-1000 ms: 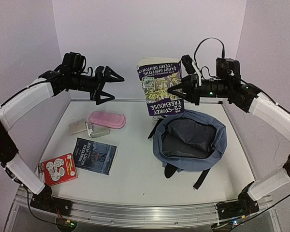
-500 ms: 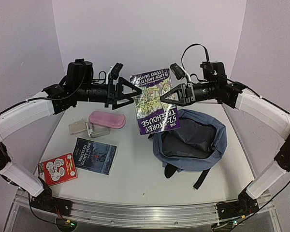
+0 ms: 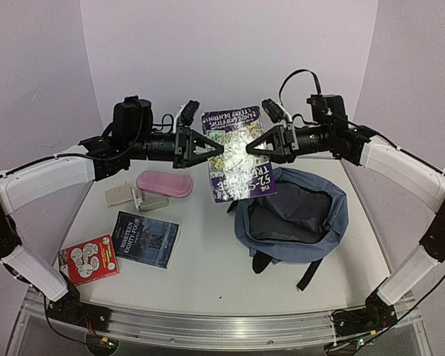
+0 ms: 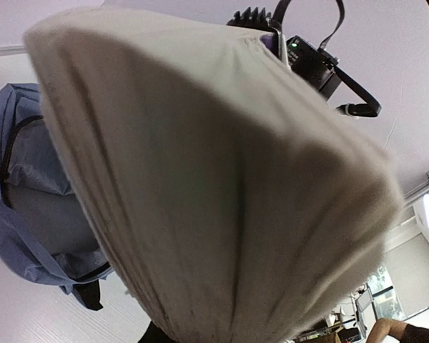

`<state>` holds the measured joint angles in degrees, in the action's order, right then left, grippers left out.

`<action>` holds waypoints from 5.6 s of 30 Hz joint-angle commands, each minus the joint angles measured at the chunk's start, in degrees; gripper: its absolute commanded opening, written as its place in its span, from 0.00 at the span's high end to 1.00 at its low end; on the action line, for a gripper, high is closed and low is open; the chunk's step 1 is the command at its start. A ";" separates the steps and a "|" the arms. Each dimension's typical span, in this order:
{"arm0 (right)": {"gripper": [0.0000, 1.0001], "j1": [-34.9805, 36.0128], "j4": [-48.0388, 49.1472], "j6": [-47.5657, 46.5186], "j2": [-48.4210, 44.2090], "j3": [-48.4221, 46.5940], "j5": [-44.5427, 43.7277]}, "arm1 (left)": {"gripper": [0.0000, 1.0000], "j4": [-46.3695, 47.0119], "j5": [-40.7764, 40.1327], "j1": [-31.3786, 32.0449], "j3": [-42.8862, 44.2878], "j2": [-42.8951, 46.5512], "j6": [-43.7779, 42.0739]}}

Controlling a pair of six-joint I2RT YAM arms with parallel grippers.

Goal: Pack the student bag
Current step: Pick up the book from the center of the board, then place the book in the student bag.

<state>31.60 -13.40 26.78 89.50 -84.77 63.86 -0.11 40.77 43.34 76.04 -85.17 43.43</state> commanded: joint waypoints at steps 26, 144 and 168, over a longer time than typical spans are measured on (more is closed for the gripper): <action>0.40 -2.02 -15.96 -55.43 -8.65 31.93 -37.61 | 1.00 13.43 -19.17 -4.43 -18.39 4.20 26.62; 1.00 1.02 -3.60 -24.70 11.10 -2.01 -43.48 | 1.00 30.66 1.05 0.19 23.43 -52.66 40.58; 1.00 1.10 1.33 -16.70 8.67 1.14 -34.08 | 0.92 32.16 -0.46 3.00 33.24 -62.12 41.31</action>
<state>32.38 -18.07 10.12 102.17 -82.99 24.20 27.10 39.83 45.63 105.04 -145.71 84.09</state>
